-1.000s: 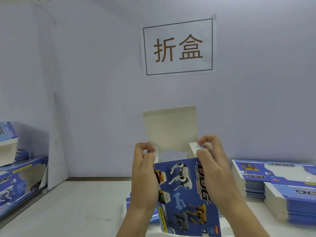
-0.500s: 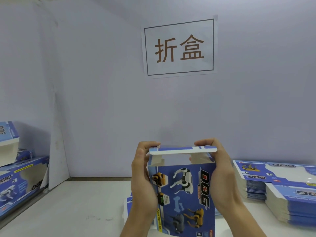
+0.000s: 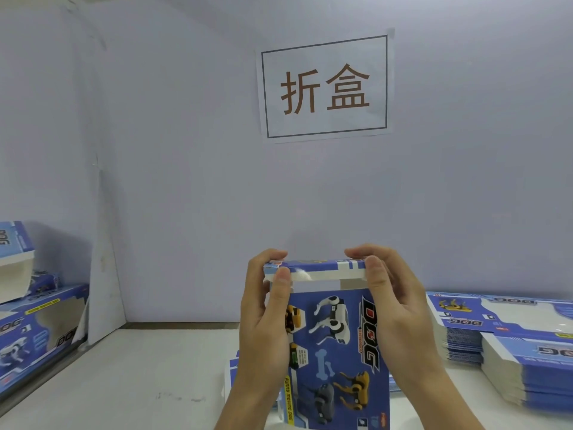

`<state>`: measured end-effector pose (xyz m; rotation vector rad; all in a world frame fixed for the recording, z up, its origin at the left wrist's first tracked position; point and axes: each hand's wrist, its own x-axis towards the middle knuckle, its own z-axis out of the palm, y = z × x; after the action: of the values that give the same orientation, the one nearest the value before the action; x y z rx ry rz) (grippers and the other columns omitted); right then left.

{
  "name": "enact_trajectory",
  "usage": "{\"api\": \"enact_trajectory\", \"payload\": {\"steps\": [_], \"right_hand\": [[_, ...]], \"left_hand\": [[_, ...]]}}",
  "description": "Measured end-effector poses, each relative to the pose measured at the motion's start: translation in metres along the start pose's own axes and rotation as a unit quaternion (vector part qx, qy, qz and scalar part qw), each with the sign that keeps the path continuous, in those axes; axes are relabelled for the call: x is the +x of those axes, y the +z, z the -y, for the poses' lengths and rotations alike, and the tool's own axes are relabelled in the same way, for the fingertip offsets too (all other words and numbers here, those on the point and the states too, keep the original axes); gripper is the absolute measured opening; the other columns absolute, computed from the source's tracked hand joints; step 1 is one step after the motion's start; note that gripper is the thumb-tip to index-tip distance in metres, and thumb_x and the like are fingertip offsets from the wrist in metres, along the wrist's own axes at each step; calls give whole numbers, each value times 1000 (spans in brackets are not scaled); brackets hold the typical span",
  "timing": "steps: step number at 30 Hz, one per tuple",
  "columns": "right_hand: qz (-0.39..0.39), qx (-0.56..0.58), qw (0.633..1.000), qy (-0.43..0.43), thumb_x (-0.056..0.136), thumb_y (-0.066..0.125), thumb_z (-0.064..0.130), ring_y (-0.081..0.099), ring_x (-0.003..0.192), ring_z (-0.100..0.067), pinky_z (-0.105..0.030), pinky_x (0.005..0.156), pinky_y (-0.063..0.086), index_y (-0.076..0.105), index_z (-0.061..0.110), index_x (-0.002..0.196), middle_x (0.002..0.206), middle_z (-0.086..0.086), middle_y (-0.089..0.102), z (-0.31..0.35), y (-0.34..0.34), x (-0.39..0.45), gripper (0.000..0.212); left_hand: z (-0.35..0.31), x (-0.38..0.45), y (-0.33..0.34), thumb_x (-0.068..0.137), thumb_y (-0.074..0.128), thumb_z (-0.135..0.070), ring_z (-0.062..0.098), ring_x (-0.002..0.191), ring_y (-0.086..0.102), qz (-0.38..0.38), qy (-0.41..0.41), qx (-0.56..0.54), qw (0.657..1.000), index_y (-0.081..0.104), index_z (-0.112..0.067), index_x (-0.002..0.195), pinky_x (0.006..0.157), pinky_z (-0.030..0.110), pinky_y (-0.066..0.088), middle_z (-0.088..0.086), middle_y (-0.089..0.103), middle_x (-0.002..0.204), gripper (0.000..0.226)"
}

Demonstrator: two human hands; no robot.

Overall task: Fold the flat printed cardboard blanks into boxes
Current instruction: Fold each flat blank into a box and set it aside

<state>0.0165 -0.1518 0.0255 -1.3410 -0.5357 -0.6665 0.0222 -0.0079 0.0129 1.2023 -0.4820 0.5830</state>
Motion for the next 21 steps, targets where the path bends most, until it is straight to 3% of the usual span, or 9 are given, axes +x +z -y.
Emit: {"api": "enact_trajectory", "payload": {"steps": [4,10,13,16,21], "right_hand": [[19,25,999,5,100,52,40,73,69,-17,-22,50,54,61,13,109,83,-3,73,1,-3,-2,30],[24,23,999,9,91,60,29,76,79,-23,-28,50,58,60,16,108,92,5,74,3,-4,-2,22],[26,32,999,15,89,64,27,75,86,-24,-32,53,60,63,17,104,100,10,73,2,-5,-2,18],[20,40,999,11,86,67,25,74,92,-25,-31,57,59,67,22,93,112,7,69,-1,-8,-1,8],[30,81,995,46,75,68,21,71,97,-33,-39,62,58,67,19,81,115,2,67,-8,-16,2,6]], "left_hand": [[1,0,1,82,51,-51,18,102,71,1,10,10,1000,59,-37,106,60,24,58,-7,71,101,29],[2,0,-3,85,53,-44,23,101,72,15,8,-5,1000,62,-35,103,63,28,60,-4,71,105,22],[2,0,-7,86,55,-41,30,110,68,29,-10,-20,999,63,-35,109,66,38,62,1,68,118,25],[2,1,-10,89,63,-39,32,118,63,31,3,-15,999,68,-32,104,70,40,62,-8,60,131,17],[3,4,-13,86,63,-41,28,123,60,51,32,16,998,71,-30,97,68,31,59,-12,57,136,18]]}}
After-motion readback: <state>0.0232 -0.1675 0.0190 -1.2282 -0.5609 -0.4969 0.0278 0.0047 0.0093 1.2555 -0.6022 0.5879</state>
